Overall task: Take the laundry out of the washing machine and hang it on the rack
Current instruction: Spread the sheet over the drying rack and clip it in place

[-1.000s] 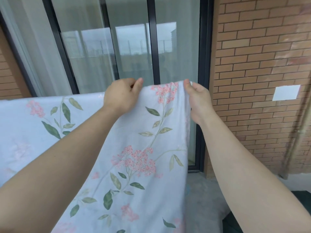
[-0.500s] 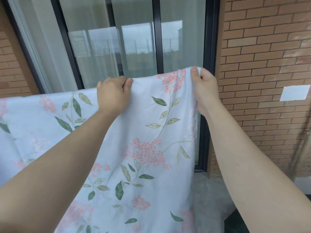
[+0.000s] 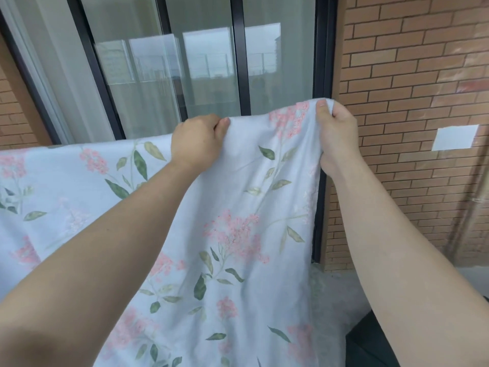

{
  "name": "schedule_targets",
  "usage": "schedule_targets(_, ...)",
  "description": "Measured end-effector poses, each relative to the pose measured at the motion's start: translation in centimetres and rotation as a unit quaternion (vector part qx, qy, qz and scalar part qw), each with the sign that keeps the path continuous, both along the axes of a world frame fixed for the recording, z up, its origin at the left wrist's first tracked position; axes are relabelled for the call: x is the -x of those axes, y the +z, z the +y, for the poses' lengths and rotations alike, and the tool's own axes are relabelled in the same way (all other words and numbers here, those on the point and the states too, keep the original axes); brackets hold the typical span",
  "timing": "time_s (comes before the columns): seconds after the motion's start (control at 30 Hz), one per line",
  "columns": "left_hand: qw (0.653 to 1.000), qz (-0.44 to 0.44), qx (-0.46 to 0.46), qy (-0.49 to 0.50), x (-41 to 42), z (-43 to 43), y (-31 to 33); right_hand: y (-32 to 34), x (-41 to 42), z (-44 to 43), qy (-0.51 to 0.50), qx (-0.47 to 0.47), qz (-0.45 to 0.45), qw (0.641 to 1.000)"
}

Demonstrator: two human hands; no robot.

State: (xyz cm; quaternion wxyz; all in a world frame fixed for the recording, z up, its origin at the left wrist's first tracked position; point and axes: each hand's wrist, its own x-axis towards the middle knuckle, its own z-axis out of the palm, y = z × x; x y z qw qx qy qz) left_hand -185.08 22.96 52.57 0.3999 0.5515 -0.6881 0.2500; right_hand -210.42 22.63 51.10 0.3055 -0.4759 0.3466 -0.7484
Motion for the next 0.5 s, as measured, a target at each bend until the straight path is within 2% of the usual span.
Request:
schedule_targets(0.1, 1.0, -0.016, -0.002, 0.023, 0.1, 0.4, -0.3, -0.3, 1.2, 0.0, 0.004, -0.001, -0.009, 1.0)
schedule_targets(0.17, 0.999, -0.036, 0.029, 0.024, 1.1, 0.7, -0.4, -0.8, 1.3, 0.0, 0.016, -0.005, -0.004, 1.0)
schedule_targets(0.23, 0.996, -0.072, 0.049, -0.025, 3.2, 1.2, -0.4, -1.3, 1.2, 0.1, 0.038, -0.013, 0.007, 0.999)
schedule_targets(0.33, 0.985, -0.118, -0.02, -0.123, 7.5, 1.3, -0.2, -2.4, 1.0, 0.4, 0.085, -0.003, 0.019, 0.996)
schedule_targets(0.4, 0.98, -0.124, -0.087, -0.128, 10.0, 0.4, -0.6, -3.4, 1.7, 0.4, 0.113, 0.01, 0.008, 0.994)
schedule_targets(0.5, 0.984, -0.093, -0.099, -0.118, 11.2, -0.6, -0.9, -4.6, 2.4, 0.5, 0.182, 0.013, -0.05, 0.982)
